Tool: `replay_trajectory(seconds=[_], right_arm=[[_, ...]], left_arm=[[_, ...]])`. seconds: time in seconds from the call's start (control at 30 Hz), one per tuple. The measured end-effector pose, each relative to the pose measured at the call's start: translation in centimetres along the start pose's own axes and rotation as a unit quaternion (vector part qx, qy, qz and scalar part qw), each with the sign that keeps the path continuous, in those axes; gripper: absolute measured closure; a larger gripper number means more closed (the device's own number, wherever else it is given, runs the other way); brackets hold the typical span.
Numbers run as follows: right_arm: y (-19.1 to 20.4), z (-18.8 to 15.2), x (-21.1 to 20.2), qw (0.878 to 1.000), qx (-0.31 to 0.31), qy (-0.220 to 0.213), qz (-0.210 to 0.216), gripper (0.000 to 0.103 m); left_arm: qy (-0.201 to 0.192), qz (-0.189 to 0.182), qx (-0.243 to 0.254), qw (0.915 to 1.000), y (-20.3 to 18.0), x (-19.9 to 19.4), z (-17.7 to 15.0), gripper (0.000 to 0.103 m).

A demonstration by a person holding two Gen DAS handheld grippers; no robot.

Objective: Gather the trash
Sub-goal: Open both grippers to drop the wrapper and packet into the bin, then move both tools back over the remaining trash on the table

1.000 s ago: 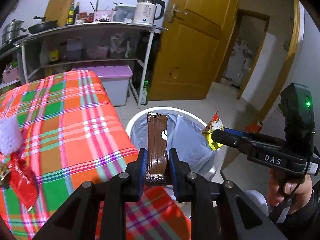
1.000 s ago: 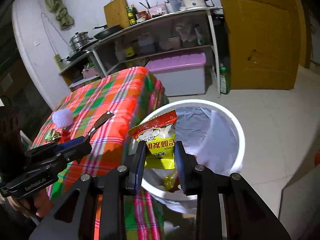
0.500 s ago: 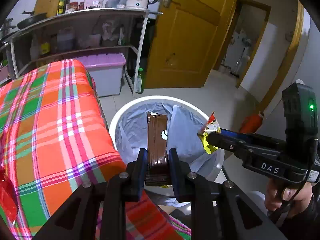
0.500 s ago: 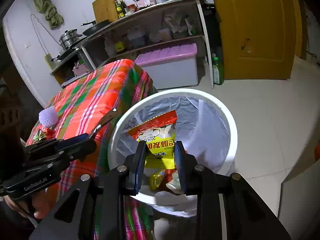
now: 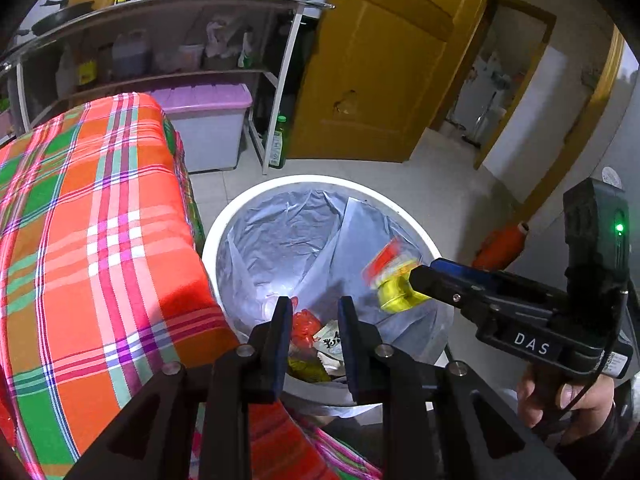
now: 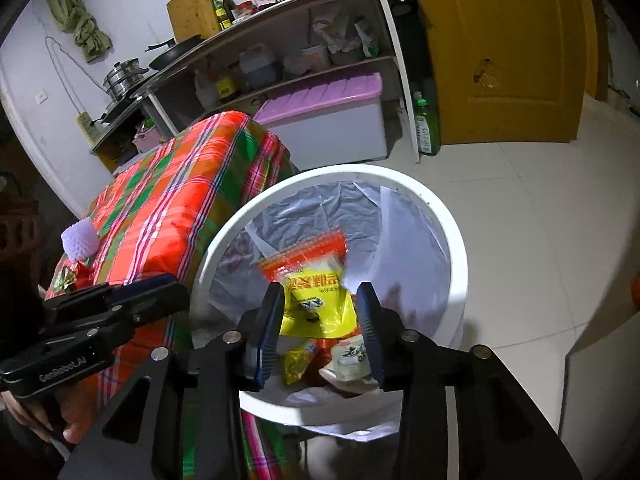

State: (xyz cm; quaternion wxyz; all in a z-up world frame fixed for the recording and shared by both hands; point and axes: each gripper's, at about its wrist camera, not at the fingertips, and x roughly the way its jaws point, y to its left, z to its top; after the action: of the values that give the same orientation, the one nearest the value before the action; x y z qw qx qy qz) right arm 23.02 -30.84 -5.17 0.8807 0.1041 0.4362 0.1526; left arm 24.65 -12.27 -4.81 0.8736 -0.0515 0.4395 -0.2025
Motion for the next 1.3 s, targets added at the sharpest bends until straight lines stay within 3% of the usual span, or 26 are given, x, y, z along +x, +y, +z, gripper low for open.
replay_trajectory(seconds=[0.33, 0.73, 1.3], right_arm=[[0.8, 0.3, -1.7, 1.0, -0.012, -0.023, -0.004, 0.064], [4.7, -0.1, -6.0, 0.997, -0.047, -0.054, 0.007, 0.064], [12.5, -1.7, -8.9, 0.99, -0.108, -0.075, 0.058, 0.064]], left_arm=[[-0.025, -0.001, 0.0, 0.9997, -0.1, -1.4, 0.1, 0.079], [-0.071, 0.005, -0.008, 0.9975, 0.3, -7.1, -1.5, 0.079], [-0.138, 0.064, -0.038, 0.9875, 4.0, -15.9, -5.7, 0.079]])
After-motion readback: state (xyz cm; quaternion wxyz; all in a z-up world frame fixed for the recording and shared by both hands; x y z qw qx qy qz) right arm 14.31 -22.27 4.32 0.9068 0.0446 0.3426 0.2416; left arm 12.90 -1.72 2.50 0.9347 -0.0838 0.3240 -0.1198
